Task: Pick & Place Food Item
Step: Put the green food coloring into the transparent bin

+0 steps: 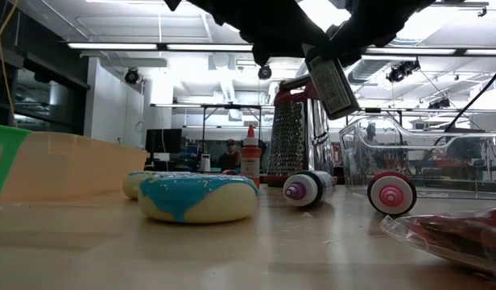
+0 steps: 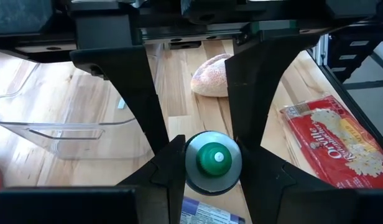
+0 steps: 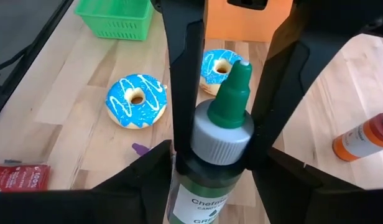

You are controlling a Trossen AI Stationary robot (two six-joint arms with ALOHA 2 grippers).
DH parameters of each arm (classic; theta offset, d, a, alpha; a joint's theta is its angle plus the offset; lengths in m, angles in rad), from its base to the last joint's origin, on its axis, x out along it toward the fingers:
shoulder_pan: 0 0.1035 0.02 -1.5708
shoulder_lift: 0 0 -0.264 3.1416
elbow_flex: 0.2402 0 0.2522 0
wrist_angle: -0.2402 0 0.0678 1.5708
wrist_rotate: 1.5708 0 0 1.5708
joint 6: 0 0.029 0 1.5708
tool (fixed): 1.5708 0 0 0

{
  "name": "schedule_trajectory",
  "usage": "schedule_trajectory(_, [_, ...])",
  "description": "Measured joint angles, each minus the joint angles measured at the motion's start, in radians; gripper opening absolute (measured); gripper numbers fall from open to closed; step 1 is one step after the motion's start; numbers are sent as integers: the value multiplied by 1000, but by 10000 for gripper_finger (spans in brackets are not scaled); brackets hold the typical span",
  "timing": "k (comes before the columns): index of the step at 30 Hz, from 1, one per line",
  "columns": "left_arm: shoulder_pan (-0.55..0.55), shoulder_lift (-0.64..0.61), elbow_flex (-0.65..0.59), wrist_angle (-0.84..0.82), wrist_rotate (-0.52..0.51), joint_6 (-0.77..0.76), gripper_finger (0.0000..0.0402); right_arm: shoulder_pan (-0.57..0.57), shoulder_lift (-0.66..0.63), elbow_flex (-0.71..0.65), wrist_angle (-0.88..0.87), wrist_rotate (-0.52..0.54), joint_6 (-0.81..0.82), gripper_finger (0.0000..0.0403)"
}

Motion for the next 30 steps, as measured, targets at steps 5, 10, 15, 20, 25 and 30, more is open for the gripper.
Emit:
schedule_trajectory(5, [0,0,0,0,0,4,116,0,0,0,-2,0,7,160])
schedule_trajectory(10, [-1,0,0,1,0,4,116,0,0,0,-3,0,7,148])
schedule_trajectory(15, [0,0,0,1,0,3,116,0,0,0,-3,0,3,154])
schedule_trajectory(20, [0,0,0,9,3,-32,126,0,-1,0,-3,-4,0,148])
schedule_trajectory(25, [0,0,0,14,6,-15,137,0,-1,0,-3,-1,-8,148])
schedule_trajectory(30, [0,0,0,14,6,0,160,0,-1,0,-4,0,-6,148])
